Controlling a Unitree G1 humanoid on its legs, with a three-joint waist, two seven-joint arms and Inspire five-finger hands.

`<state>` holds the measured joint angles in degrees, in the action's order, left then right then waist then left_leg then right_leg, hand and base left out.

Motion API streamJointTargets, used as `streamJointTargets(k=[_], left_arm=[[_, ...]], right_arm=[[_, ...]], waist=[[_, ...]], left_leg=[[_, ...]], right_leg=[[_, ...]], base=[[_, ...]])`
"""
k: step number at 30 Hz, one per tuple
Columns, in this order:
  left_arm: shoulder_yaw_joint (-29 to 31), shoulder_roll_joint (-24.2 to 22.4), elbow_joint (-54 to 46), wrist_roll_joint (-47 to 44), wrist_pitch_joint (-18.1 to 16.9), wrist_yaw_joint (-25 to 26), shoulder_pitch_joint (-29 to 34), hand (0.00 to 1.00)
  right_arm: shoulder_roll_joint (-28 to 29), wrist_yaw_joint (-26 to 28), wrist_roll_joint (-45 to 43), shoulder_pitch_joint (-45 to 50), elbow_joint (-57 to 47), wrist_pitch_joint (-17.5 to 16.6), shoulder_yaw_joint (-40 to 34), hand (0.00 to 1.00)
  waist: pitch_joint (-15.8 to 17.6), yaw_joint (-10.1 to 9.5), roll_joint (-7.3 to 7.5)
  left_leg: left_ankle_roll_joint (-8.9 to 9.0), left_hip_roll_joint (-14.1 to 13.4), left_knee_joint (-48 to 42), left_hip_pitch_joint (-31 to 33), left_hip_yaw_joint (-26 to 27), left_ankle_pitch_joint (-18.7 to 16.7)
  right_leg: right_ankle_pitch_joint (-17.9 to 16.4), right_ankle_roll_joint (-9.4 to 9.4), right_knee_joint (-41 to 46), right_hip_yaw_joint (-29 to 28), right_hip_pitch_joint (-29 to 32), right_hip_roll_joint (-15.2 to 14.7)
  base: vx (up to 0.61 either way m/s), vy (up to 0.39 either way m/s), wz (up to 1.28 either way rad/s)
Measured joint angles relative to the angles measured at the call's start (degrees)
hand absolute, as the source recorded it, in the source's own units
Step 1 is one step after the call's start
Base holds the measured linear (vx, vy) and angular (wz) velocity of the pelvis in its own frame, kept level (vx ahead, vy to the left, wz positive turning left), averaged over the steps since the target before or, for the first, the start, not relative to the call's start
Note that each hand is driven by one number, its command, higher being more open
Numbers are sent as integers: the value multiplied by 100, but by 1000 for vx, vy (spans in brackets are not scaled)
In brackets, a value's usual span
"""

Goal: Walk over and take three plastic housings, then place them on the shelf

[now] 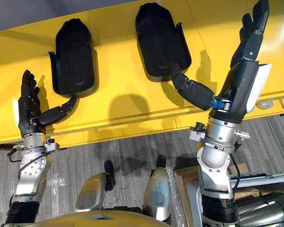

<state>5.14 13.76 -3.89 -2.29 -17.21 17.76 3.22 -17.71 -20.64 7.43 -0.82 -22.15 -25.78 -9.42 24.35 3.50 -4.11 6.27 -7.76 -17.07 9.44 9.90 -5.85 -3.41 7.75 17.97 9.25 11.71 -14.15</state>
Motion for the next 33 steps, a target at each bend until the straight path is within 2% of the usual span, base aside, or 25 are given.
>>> streamJointTargets(k=[9,16,19,25,26,27,29,33], left_arm=[[0,5,121,15,-28,69,-155,100],[37,13,119,-239,-130,-216,-127,100],[102,11,5,-649,-152,-540,13,100],[116,-238,-1089,-1649,-154,-1482,922,100],[128,-328,-1342,-1909,-155,-1794,1069,100],[128,-335,-1373,-1945,-155,-1836,1083,100],[150,-454,-1704,-2356,-161,-2310,1195,100],[326,-464,-2009,-2735,-336,-2798,1250,100]], right_arm=[[7,7,-159,-12,0,3,48,100],[8,14,-158,-8,0,3,47,100],[66,21,-155,59,-6,3,43,100],[449,3,-150,516,-57,4,-14,100],[521,30,-154,598,-57,7,-10,100],[527,32,-155,613,-57,8,-10,100],[643,93,-158,787,-57,17,-6,100],[695,59,-153,856,-56,33,-7,100]], waist=[[22,-3,7],[22,-15,7],[22,-23,7],[-20,-38,17],[-131,-83,26],[-153,-89,26],[-449,-175,35],[-943,-184,62]], left_leg=[[-16,-8,-68,11,37,-48],[-16,-7,-60,-2,30,-47],[-13,2,30,-108,8,-39],[6,37,363,-441,-53,47],[13,49,523,-506,-63,116],[17,51,551,-521,-69,127],[43,60,928,-826,-111,247],[56,67,1182,-1022,-130,292]], right_leg=[[8,10,-5,-33,3,3],[8,11,-12,-24,-16,3],[13,20,-74,11,-135,2],[24,39,-326,180,-502,4],[24,39,-376,222,-533,6],[25,39,-394,233,-549,7],[31,46,-615,364,-848,37],[79,88,-904,477,-1110,71]], base=[[0,-1,-1],[0,0,0],[-1,-4,1],[51,-15,7],[66,-32,13],[78,-35,17],[82,-30,14],[87,-5,8]])
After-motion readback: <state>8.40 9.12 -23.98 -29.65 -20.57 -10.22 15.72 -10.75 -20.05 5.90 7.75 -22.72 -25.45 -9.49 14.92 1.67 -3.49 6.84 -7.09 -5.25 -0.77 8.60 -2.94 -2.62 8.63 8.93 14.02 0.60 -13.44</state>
